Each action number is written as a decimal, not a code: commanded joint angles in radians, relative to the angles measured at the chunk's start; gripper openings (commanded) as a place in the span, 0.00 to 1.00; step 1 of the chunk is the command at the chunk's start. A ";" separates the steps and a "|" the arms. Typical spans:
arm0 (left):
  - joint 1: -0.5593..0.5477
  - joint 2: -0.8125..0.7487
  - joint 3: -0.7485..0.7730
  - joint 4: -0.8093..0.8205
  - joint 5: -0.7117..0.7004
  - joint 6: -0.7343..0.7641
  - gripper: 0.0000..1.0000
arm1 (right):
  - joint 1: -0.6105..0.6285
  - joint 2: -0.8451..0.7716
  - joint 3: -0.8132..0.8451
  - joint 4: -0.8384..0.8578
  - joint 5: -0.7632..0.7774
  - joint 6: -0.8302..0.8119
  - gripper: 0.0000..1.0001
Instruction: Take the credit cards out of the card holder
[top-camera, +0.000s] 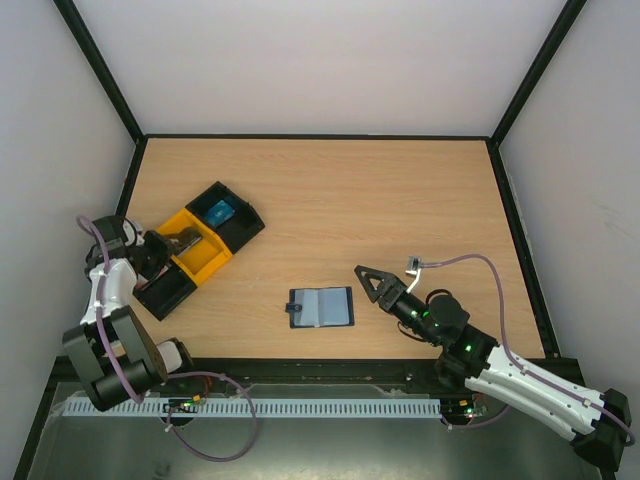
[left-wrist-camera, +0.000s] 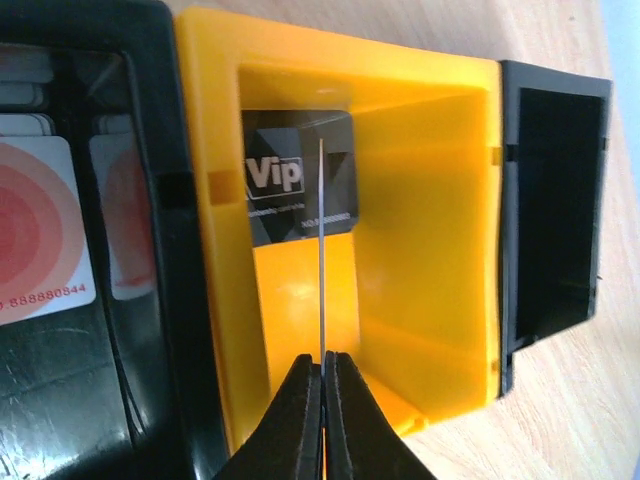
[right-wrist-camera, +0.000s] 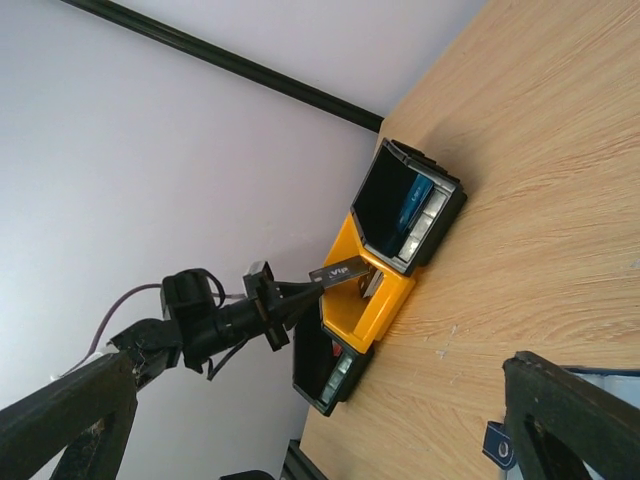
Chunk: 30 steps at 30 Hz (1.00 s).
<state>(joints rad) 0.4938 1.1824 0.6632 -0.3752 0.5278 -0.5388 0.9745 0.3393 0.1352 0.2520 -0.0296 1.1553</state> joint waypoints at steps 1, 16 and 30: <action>-0.006 0.057 0.042 0.032 -0.046 -0.018 0.03 | -0.002 0.000 0.022 -0.008 0.034 -0.039 0.98; -0.060 0.148 0.043 0.159 -0.071 -0.078 0.03 | -0.003 -0.005 0.048 -0.073 0.082 -0.106 0.97; -0.102 0.178 0.082 0.140 -0.174 -0.048 0.12 | -0.003 0.015 0.062 -0.075 0.123 -0.123 0.98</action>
<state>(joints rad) 0.4011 1.3468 0.7254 -0.2352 0.3988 -0.6090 0.9745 0.3489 0.1673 0.1810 0.0555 1.0504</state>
